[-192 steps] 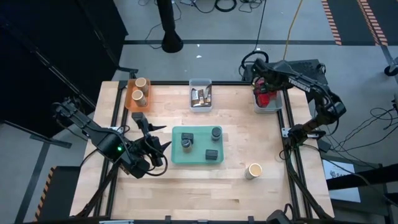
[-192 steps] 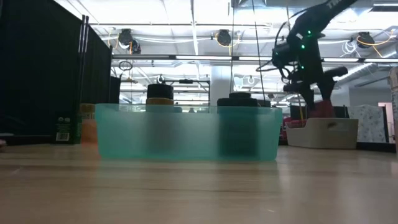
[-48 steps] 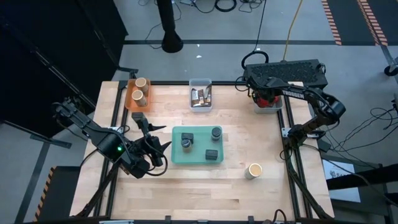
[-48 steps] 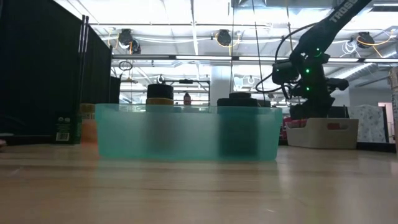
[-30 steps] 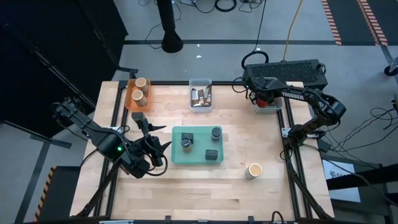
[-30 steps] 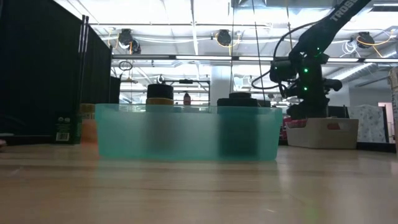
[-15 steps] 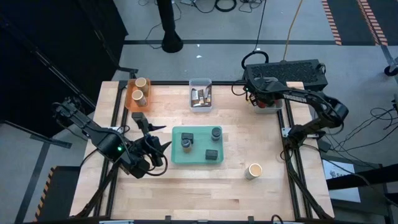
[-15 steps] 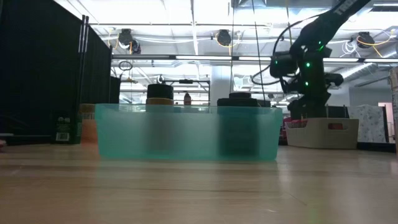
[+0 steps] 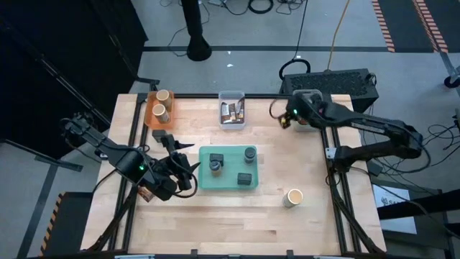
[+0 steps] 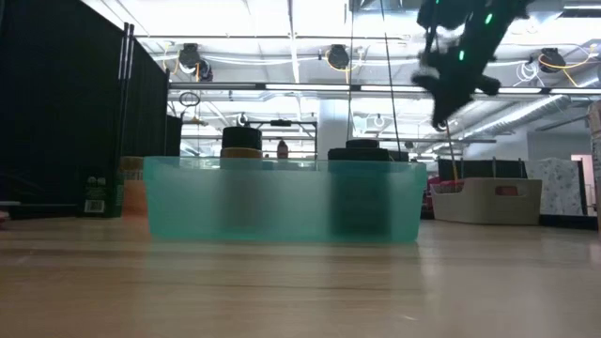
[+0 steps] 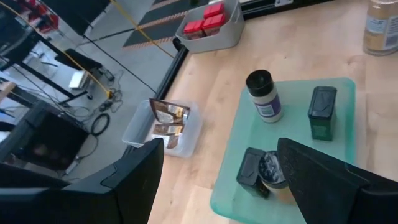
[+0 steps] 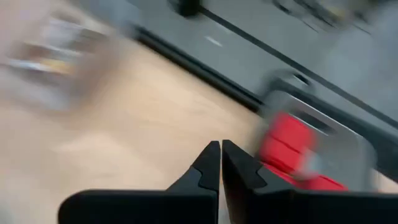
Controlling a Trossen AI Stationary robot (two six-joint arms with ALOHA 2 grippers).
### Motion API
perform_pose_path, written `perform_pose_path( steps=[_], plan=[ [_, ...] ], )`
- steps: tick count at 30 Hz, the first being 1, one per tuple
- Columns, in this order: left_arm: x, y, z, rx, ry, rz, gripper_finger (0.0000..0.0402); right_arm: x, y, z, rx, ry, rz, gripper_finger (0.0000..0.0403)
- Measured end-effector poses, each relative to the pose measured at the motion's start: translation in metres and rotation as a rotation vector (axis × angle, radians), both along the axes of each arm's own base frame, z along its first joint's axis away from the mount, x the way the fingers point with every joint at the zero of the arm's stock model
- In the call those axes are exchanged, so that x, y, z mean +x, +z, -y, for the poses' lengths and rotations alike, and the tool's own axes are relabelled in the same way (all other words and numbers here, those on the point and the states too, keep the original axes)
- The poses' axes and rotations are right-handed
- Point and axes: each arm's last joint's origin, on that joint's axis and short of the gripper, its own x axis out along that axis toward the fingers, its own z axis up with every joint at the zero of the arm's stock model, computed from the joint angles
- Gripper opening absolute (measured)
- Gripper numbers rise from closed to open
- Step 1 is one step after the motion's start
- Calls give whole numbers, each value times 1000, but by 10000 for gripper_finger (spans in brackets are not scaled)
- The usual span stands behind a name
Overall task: Sort spices by type
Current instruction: Put the orange spice pack into the transparent bin
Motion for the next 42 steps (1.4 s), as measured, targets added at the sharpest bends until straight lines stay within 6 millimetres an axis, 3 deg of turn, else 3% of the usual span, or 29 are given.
perform_pose_path(
  steps=[5,11,18,22,25,29,31,34,42],
  plan=[
    [3,-3,1,-56,-13,-19,313,12,21,-51,-33,267,175,0],
    [7,-9,5,-138,-32,-52,313,25,29,-106,-40,537,288,0],
    [18,-27,18,-272,-135,-197,313,32,24,-148,-82,643,310,0],
    [22,-37,26,-396,-220,-304,313,35,28,-158,-107,764,326,0],
    [18,-42,32,-623,-286,-449,313,36,31,-163,-132,819,341,0],
    [1,-49,28,-897,-10,-656,313,37,34,-163,-162,840,344,0],
    [-9,-51,22,-903,155,-737,313,38,34,-163,-174,847,340,0],
    [-13,-62,18,-852,273,-722,313,38,35,-161,-187,845,336,0],
    [-28,-125,5,-861,552,-753,313,40,37,-161,-241,878,324,0]
  ],
)
